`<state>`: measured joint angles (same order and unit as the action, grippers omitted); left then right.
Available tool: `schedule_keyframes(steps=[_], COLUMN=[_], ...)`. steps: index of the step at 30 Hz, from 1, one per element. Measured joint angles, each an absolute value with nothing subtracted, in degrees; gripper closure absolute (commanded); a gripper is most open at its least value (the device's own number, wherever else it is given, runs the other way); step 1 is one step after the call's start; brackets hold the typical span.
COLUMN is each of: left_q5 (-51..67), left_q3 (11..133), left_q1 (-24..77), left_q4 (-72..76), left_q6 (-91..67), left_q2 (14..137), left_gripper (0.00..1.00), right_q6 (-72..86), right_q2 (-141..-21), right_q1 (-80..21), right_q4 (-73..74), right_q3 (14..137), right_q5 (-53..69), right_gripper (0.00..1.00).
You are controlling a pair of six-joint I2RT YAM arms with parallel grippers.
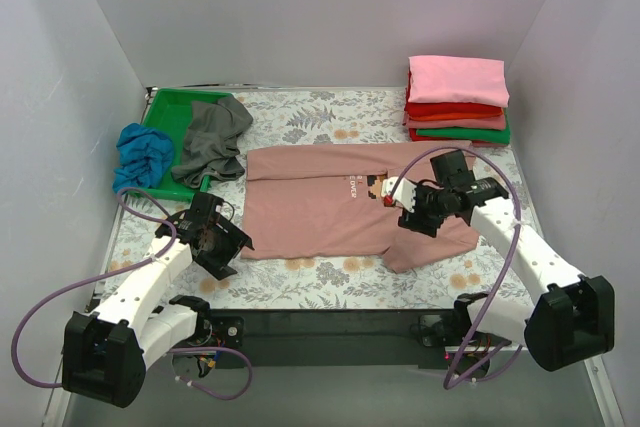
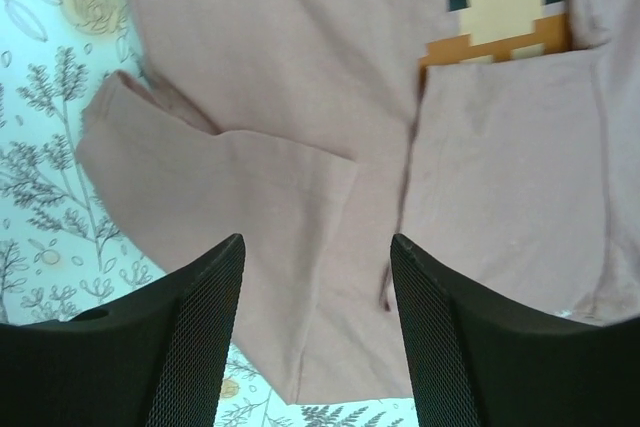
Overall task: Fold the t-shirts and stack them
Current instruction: Fold the tshirt
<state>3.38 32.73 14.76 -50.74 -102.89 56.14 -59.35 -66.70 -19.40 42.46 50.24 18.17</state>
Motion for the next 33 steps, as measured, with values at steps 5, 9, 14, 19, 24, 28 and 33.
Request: schedule_keyframes(steps=[5,9,14,19,24,28,33], left_q5=[3.38,3.38,3.38,3.36,3.33,3.18,2.94], left_q3=[32.73,32.73,32.73,32.58,32.58,32.58,32.29], left_q1=[14.76,14.76,14.76,14.76,14.76,14.76,14.76], left_q4=[-50.43,-50.19,-50.06,-49.54,-49.01,-48.8,-48.42], left_q6=[-102.87,-102.89,-102.91,-102.91,-102.91,-102.91,-102.94], left_q2=[56.16,56.18,56.18,56.21,56.8,56.88,56.95], left_gripper=[0.34,0.34,0.34,0.34,0.34,0.34,0.33], right_q6=[-59.02,-55.57,-52.38,-50.87,-49.74,-49.39,-49.19], right_q2=[-71.33,-80.25,-86.67,-88.6,-90.65,-91.46,-91.44], right_q1=[-19.38,-19.05,-18.44,-18.33,-18.2,-18.06,-17.85], right_q4=[42.85,41.01,38.33,36.8,35.92,35.83,35.97], right_q3=[48.88,50.13,53.15,53.58,53.58,53.58,53.58], right_q5=[17.56,16.45,15.81,15.75,15.77,16.01,16.62], right_gripper=[0.34,0.35,0.37,0.42,0.53,0.72,0.99])
